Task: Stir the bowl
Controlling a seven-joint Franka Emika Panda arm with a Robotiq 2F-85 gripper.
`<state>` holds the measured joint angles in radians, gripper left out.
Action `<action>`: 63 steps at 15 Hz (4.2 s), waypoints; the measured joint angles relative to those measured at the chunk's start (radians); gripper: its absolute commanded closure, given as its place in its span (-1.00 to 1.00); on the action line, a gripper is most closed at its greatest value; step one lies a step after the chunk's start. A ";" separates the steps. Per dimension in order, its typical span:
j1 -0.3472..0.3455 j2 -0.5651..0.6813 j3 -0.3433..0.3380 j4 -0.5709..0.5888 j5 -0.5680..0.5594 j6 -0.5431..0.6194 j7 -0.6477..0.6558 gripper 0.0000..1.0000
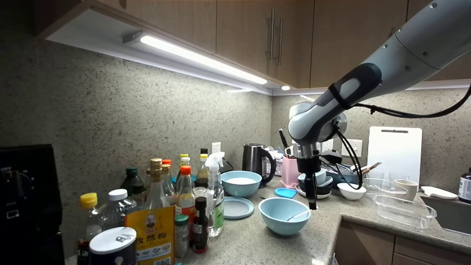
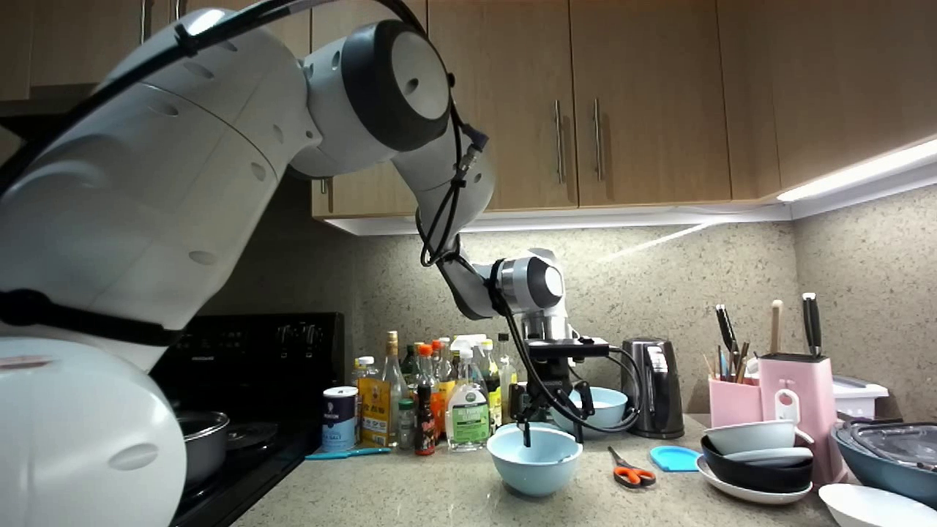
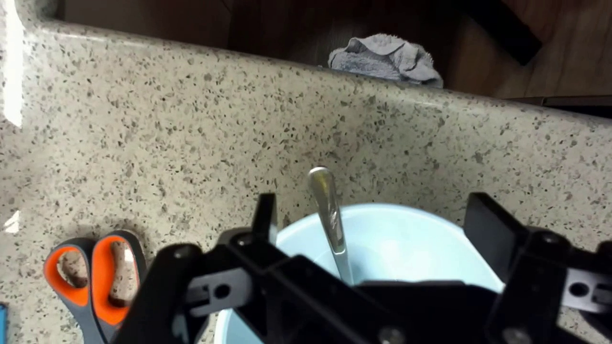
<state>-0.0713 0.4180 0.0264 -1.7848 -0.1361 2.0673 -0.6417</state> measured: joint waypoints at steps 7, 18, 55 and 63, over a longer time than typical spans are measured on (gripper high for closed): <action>-0.008 0.061 -0.005 0.042 0.000 -0.035 -0.020 -0.06; -0.016 0.086 -0.005 0.083 0.000 -0.063 -0.020 0.92; 0.103 -0.039 -0.013 0.085 -0.174 -0.271 0.359 0.92; 0.125 0.045 -0.010 0.167 -0.211 -0.273 0.362 0.92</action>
<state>0.0534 0.4629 0.0168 -1.6175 -0.3467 1.7939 -0.2801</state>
